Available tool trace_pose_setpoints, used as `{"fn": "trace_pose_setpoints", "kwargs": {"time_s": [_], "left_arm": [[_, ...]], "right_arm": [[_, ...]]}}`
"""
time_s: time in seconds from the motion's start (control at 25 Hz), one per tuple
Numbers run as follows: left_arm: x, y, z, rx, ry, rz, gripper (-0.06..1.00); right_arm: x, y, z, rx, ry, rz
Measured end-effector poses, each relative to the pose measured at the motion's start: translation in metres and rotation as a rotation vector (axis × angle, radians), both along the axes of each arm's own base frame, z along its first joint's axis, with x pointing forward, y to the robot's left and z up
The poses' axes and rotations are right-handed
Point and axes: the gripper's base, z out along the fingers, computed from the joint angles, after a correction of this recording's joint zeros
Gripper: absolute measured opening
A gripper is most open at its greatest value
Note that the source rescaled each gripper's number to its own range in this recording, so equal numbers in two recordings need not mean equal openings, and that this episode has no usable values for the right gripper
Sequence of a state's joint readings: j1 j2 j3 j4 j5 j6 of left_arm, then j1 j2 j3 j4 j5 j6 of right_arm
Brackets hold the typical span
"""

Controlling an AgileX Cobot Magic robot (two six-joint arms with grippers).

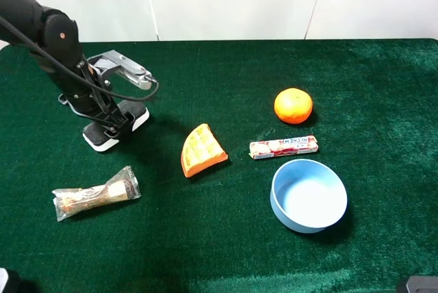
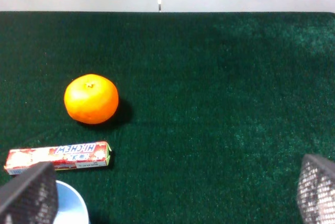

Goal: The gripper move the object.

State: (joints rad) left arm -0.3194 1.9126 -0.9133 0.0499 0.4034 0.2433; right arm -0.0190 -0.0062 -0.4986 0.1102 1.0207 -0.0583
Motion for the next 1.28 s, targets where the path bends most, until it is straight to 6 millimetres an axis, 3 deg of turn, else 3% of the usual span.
{"fn": "trace_pose_setpoints", "kwargs": {"time_s": [0.24, 0.32, 0.44, 0.56, 1.08, 1.28], "left_arm": [[0.0, 0.0, -0.007, 0.005, 0.015, 0.0, 0.99], [0.0, 0.0, -0.007, 0.004, 0.013, 0.001, 0.89], [0.0, 0.0, -0.008, 0.003, 0.013, 0.007, 0.55], [0.0, 0.0, -0.008, 0.003, 0.013, 0.01, 0.03], [0.0, 0.0, -0.008, 0.003, 0.014, 0.014, 0.02], [0.01, -0.004, 0.009, 0.01, 0.02, 0.019, 0.01]], "right_arm": [[0.0, 0.0, 0.0, 0.0, 0.0, 0.0], [0.0, 0.0, 0.0, 0.0, 0.0, 0.0], [0.0, 0.0, 0.0, 0.0, 0.0, 0.0], [0.0, 0.0, 0.0, 0.0, 0.0, 0.0], [0.0, 0.0, 0.0, 0.0, 0.0, 0.0], [0.0, 0.0, 0.0, 0.0, 0.0, 0.0]]}}
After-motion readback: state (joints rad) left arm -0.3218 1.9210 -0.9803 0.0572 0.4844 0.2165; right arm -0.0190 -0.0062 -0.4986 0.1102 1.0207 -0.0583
